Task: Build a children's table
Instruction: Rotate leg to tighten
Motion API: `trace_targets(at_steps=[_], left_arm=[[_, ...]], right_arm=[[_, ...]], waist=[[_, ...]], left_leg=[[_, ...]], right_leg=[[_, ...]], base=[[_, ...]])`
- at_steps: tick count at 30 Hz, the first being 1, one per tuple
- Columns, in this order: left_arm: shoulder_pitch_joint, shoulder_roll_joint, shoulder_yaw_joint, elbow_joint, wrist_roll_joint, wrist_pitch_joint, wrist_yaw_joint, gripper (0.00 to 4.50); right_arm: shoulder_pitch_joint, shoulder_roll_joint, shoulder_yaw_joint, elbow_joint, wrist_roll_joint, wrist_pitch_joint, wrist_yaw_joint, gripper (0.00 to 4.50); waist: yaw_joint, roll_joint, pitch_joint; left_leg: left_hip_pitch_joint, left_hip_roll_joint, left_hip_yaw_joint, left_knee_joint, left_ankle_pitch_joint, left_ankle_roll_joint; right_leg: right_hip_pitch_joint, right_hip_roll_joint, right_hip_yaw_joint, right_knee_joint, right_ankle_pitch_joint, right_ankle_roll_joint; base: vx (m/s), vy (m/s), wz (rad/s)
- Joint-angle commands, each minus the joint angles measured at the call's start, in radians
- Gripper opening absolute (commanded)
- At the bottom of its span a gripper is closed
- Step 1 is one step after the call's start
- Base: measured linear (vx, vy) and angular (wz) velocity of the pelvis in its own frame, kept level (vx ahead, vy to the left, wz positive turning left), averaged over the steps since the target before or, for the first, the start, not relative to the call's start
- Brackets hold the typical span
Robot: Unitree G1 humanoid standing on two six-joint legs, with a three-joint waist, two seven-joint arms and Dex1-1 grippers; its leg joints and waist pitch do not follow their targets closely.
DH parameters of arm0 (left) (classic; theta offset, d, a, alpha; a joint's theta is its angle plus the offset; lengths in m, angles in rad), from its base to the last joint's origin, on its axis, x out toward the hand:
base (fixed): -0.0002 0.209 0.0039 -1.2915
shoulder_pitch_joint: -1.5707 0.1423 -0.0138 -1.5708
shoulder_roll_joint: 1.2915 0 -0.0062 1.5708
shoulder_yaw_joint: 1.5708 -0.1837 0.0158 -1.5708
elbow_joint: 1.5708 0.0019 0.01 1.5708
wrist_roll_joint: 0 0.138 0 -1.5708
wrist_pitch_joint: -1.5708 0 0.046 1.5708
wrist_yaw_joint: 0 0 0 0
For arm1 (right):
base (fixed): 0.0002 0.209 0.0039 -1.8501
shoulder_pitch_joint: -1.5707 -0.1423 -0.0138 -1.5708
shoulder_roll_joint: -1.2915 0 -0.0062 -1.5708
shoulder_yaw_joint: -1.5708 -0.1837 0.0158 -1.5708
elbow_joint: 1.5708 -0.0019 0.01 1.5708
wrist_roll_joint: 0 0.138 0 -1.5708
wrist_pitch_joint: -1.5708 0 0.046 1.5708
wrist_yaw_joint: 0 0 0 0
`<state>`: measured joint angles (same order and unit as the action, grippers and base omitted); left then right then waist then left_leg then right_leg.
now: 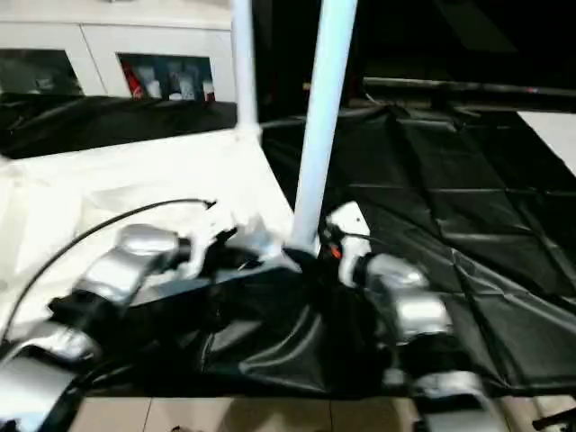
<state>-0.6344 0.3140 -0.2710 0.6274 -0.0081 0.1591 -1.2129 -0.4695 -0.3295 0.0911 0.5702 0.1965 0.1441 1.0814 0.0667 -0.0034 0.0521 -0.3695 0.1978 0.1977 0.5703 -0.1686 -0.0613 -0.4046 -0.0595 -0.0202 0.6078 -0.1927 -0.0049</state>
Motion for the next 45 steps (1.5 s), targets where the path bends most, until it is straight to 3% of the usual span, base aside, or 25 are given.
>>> trace_targets(at_steps=[1, 7, 17, 23, 25, 29, 31, 32, 33, 35, 36, 37, 41, 45], left_arm=[[0.010, 0.019, -0.036, -0.068, -0.021, -0.005, -0.086, 0.00], [0.037, 0.067, -0.036, -0.110, -0.024, -0.009, -0.136, 0.00], [0.038, 0.059, -0.028, -0.115, -0.022, -0.002, -0.105, 0.00], [-0.005, -0.018, 0.000, -0.046, -0.003, 0.013, 0.063, 0.00], [-0.045, -0.080, 0.019, 0.025, 0.021, 0.018, 0.203, 0.00], [-0.087, -0.147, 0.040, 0.089, 0.027, 0.025, 0.325, 0.00], [-0.121, -0.212, 0.054, 0.137, 0.028, 0.030, 0.423, 0.00], [-0.121, -0.212, 0.054, 0.137, 0.028, 0.030, 0.423, 0.00], [-0.128, -0.225, 0.056, 0.149, 0.031, 0.028, 0.438, 0.00], [-0.137, -0.252, 0.051, 0.165, 0.036, 0.016, 0.442, 0.00], [-0.141, -0.261, 0.048, 0.173, 0.039, 0.004, 0.432, 0.00], [-0.142, -0.262, 0.048, 0.176, 0.041, 0.000, 0.429, 0.00], [-0.128, -0.237, 0.033, 0.161, 0.036, -0.026, 0.356, 0.00], [-0.102, -0.180, 0.019, 0.134, 0.033, -0.041, 0.262, 0.00]], right_arm=[[0.007, -0.021, 0.039, -0.037, 0.024, 0.005, 0.119, 3.61], [0.005, -0.088, 0.039, -0.053, 0.046, 0.054, 0.215, 3.37], [0.033, -0.049, 0.064, -0.074, 0.048, 0.072, 0.204, 2.50], [0.058, 0.041, 0.047, -0.033, -0.007, 0.014, 0.005, 2.42], [0.052, 0.107, 0.039, 0.030, -0.073, -0.021, -0.199, 2.41], [0.040, 0.190, 0.013, 0.075, -0.094, -0.028, -0.381, 2.40], [0.006, 0.282, -0.020, 0.128, -0.100, -0.026, -0.553, 2.40], [0.006, 0.282, -0.020, 0.128, -0.100, -0.026, -0.553, 2.40], [-0.003, 0.299, -0.025, 0.141, -0.104, -0.031, -0.583, 2.40], [-0.029, 0.334, -0.023, 0.164, -0.109, -0.066, -0.605, 2.40], [-0.041, 0.343, -0.020, 0.170, -0.101, -0.096, -0.587, 2.40], [-0.043, 0.343, -0.020, 0.169, -0.095, -0.103, -0.577, 2.96], [-0.045, 0.307, -0.039, 0.151, -0.069, -0.117, -0.500, 3.29], [-0.032, 0.211, -0.036, 0.114, -0.051, -0.120, -0.368, 3.57]], waist=[[0.008, -0.001, -0.062], [0.025, 0.001, -0.062], [0.023, -0.002, -0.063], [0.016, -0.006, -0.058], [0.007, -0.005, -0.053], [-0.001, -0.003, -0.054], [-0.012, 0.000, -0.055], [-0.011, 0.011, -0.057], [-0.014, 0.002, -0.058], [-0.014, 0.004, -0.061], [-0.012, 0.010, -0.063], [-0.013, 0.006, -0.062], [-0.010, 0.005, -0.063], [-0.007, 0.003, -0.063]], left_leg=[[0.010, 0.035, -0.012, -0.052, -0.204, 0.069], [0.017, 0.037, -0.011, -0.053, -0.216, 0.047], [0.014, 0.034, -0.011, -0.052, -0.202, 0.039], [0.016, 0.032, -0.013, -0.056, -0.246, 0.017], [0.021, 0.027, -0.020, -0.061, -0.292, -0.016], [0.022, 0.027, -0.021, -0.062, -0.310, -0.016], [0.019, 0.024, -0.020, -0.062, -0.312, -0.021], [0.022, 0.023, -0.024, -0.063, -0.317, -0.027], [0.018, 0.023, -0.024, -0.063, -0.311, -0.021], [0.016, 0.022, -0.021, -0.059, -0.288, -0.003], [0.015, 0.022, -0.021, -0.058, -0.279, 0.001], [0.013, 0.022, -0.020, -0.057, -0.270, 0.010], [0.011, 0.022, -0.019, -0.056, -0.252, 0.033], [0.011, 0.024, -0.019, -0.056, -0.249, 0.043]], right_leg=[[0.051, -0.065, 0.027, -0.068, -0.106, -0.261], [0.046, -0.065, 0.028, -0.068, -0.136, -0.256], [0.047, -0.065, 0.027, -0.068, -0.140, -0.247], [0.041, -0.068, 0.030, -0.079, -0.237, -0.221], [0.036, -0.072, 0.029, -0.092, -0.369, -0.180], [0.031, -0.068, 0.031, -0.095, -0.375, -0.164], [0.029, -0.066, 0.033, -0.093, -0.351, -0.171], [0.030, -0.068, 0.032, -0.092, -0.355, -0.173], [0.036, -0.066, 0.031, -0.093, -0.338, -0.171], [0.037, -0.066, 0.034, -0.089, -0.273, -0.185], [0.039, -0.067, 0.034, -0.087, -0.256, -0.189], [0.041, -0.066, 0.034, -0.087, -0.226, -0.194], [0.046, -0.065, 0.032, -0.084, -0.201, -0.206], [0.049, -0.066, 0.031, -0.083, -0.195, -0.213]], base=[[0.000, 0.000, 0.00], [0.000, 0.000, 0.00], [0.000, 0.000, 0.00], [0.000, 0.000, 0.00], [0.000, 0.000, 0.00], [0.000, 0.000, 0.00], [0.000, 0.000, 0.00], [0.000, 0.000, 0.00], [0.000, 0.000, 0.00], [0.000, 0.000, 0.00], [0.000, 0.000, 0.00], [0.000, 0.000, 0.00], [0.000, 0.000, 0.00], [0.000, 0.000, 0.00]])
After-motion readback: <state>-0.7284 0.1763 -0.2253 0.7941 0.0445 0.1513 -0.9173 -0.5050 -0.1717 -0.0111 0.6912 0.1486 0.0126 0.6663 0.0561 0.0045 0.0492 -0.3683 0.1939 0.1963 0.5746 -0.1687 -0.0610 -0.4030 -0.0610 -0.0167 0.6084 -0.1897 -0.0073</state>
